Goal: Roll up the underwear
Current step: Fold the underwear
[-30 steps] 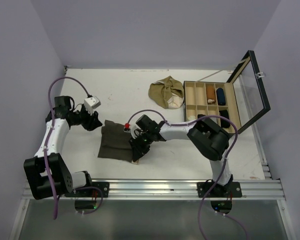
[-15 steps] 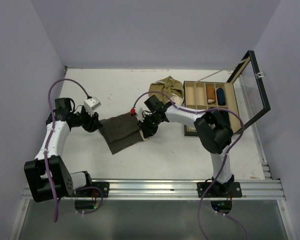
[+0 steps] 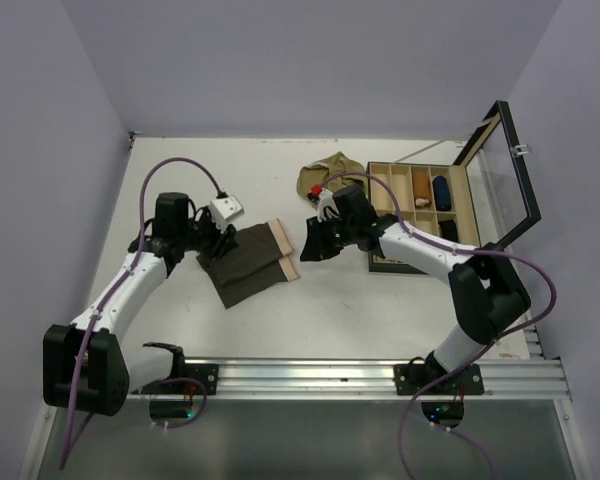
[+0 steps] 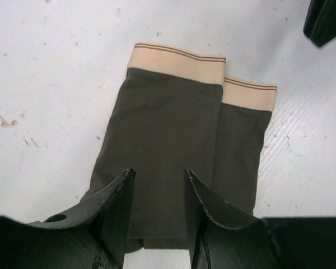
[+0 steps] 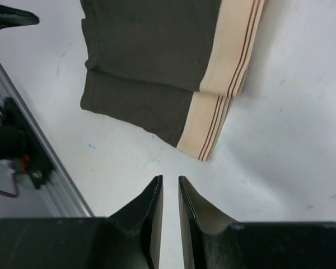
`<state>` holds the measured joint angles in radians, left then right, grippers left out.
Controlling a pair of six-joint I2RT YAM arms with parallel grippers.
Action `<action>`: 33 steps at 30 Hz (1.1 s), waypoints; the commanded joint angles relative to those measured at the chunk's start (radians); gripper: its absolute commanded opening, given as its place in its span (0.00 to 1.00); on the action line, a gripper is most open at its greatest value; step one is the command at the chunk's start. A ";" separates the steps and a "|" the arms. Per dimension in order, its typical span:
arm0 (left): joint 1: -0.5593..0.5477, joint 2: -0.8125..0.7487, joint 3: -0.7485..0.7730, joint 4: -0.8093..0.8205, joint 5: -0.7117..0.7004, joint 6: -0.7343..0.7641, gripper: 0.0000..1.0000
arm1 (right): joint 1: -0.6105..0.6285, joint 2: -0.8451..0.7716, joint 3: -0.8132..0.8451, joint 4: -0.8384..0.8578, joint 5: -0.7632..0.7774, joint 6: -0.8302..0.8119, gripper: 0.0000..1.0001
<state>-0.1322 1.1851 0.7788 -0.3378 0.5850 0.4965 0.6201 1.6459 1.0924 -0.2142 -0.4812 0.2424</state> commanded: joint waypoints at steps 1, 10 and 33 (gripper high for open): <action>-0.072 0.011 -0.027 0.187 -0.065 -0.067 0.43 | 0.010 0.028 -0.153 0.200 -0.003 0.446 0.22; -0.372 0.175 -0.006 0.307 -0.269 -0.081 0.41 | 0.006 0.178 -0.198 0.427 -0.079 0.659 0.20; -0.483 0.496 0.138 0.355 -0.379 -0.032 0.30 | -0.042 0.296 -0.246 0.466 -0.082 0.727 0.33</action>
<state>-0.6094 1.6577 0.8757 -0.0216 0.2268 0.4431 0.5858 1.8973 0.8429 0.2695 -0.5980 0.9607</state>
